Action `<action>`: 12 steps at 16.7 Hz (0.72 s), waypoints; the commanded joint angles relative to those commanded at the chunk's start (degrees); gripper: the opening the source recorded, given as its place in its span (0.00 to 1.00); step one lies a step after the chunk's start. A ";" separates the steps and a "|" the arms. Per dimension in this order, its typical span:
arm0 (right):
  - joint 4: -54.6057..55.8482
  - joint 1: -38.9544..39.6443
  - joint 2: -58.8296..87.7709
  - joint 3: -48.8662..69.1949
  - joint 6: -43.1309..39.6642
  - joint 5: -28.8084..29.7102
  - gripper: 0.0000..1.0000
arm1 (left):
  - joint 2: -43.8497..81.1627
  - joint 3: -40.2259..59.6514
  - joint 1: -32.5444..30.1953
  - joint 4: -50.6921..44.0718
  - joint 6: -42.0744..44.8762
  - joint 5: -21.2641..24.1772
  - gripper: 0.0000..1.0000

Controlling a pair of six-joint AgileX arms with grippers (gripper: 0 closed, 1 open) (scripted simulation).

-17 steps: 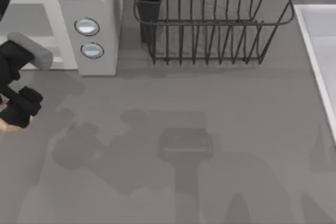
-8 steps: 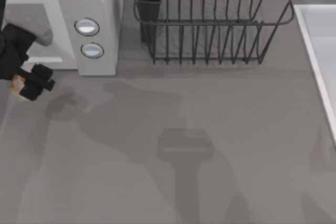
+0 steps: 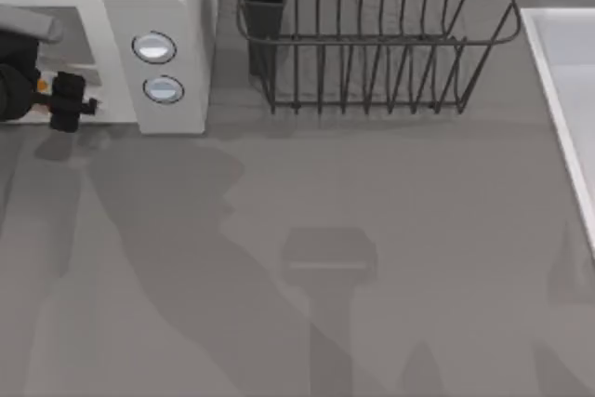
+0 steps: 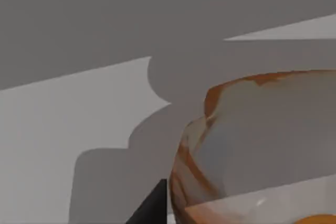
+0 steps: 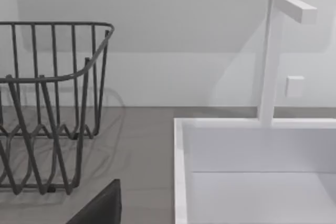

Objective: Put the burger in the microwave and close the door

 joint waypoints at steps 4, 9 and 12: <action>0.00 0.00 0.00 0.00 0.00 0.00 1.00 | 3.12 -5.42 2.44 22.02 -5.76 1.92 0.00; 0.00 0.00 0.00 0.00 0.00 0.00 1.00 | 5.96 -10.87 4.62 39.33 -10.94 3.54 0.00; 0.00 0.00 0.00 0.00 0.00 0.00 1.00 | 6.66 -12.09 5.05 42.48 -11.98 3.85 0.00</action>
